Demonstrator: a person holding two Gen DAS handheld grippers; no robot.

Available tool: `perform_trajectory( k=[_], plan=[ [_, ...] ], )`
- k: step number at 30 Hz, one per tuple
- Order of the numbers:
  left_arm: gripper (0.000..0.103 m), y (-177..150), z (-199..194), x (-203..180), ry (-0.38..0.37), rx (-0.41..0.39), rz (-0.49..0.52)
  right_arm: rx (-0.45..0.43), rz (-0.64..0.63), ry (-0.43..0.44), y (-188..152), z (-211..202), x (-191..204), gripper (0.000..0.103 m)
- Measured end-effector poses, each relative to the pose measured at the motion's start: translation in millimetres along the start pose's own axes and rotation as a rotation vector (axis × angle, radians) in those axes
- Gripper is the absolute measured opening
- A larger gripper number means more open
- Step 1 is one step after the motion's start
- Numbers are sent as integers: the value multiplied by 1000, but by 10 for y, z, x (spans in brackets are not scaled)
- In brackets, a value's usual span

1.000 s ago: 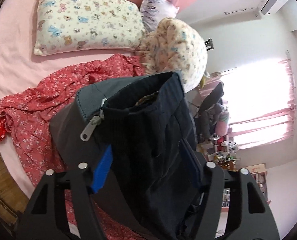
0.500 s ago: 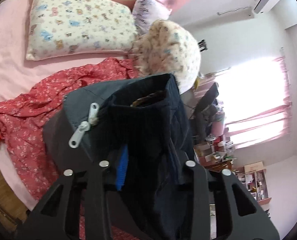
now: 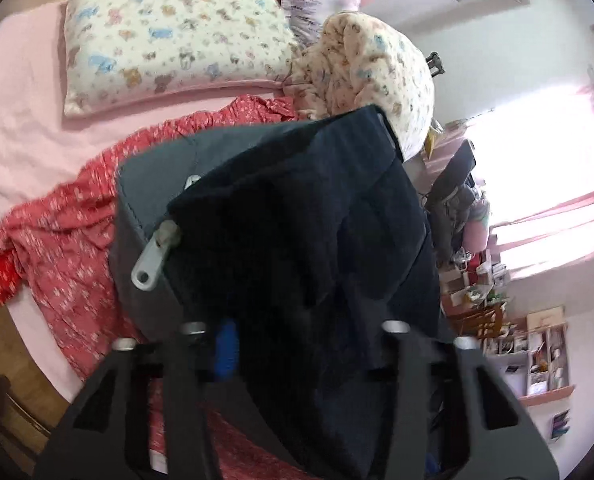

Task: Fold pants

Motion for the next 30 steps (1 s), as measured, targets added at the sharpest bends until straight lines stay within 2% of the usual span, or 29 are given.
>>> perform_trajectory(
  k=[2,7,10,12,18,22,24,26,27,30],
  plan=[
    [25,2,-38,34,-51,-13,-39,-6,7,-3,-10,-30,-27,64],
    [16,-46,-201,-99,-101,-59,30,-24,43,-16,-28,-105,-158,64],
    [14,-83,-319,-297,-142,-94,85,-40,79,-18,-38,-167,-258,66],
    [14,-113,-397,-438,-169,-110,127,-48,96,-23,-42,-196,-314,71],
    [13,-267,-654,-985,-258,-144,278,-95,184,-26,-54,-314,-513,71],
    [13,-355,-736,-1183,-288,-144,321,-168,181,-37,308,-333,-538,71],
    [13,-384,-740,-1213,-291,-142,323,-162,144,-11,473,-266,-448,66],
    [13,-395,-737,-1226,-292,-134,314,-136,126,94,594,-179,-298,60],
    [13,-400,-742,-1225,-291,-134,312,-132,120,119,628,-150,-252,58],
    [13,-413,-766,-1202,-290,-135,313,-90,101,141,715,59,-196,56]
  ],
)
Point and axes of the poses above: each gripper's, at about its wrist camera, not at the fingertips, and z roughly the way its jaws point, x to its left, y to its top, the point moved 8 cm from there along z, roughly the way its jaws point, and after that the axes turned 8 degrees about x, right-handed, at the moved point
